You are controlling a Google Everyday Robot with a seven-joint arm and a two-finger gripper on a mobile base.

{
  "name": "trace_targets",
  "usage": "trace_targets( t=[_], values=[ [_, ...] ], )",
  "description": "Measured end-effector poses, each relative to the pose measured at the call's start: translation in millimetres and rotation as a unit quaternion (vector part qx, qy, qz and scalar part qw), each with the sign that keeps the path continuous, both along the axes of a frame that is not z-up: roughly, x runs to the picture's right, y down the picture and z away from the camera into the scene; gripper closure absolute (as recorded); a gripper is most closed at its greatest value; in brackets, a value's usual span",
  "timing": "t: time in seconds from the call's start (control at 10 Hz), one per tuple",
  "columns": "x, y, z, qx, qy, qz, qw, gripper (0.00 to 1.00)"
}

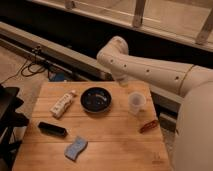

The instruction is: Move the arm in a circular motion

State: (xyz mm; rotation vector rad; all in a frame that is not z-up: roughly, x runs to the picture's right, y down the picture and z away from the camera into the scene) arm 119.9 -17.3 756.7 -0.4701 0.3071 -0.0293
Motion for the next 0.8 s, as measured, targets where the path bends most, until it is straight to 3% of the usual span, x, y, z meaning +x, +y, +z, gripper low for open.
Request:
trace_targets(
  t=[0.2, 0.3, 0.6, 0.8],
  values=[
    [1, -2, 0.0, -0.004, -0.009, -0.004, 0.9999, 0.85],
    [-20, -6, 0.6, -0.013, -0.061, -0.015, 0.9979, 1.00],
    [-89, -27, 6.9, -0.020, -0.147, -0.020, 0.9888, 1.00],
    [-125, -45, 17.4, -0.016, -0.173, -0.013, 0.9846, 1.00]
  ],
)
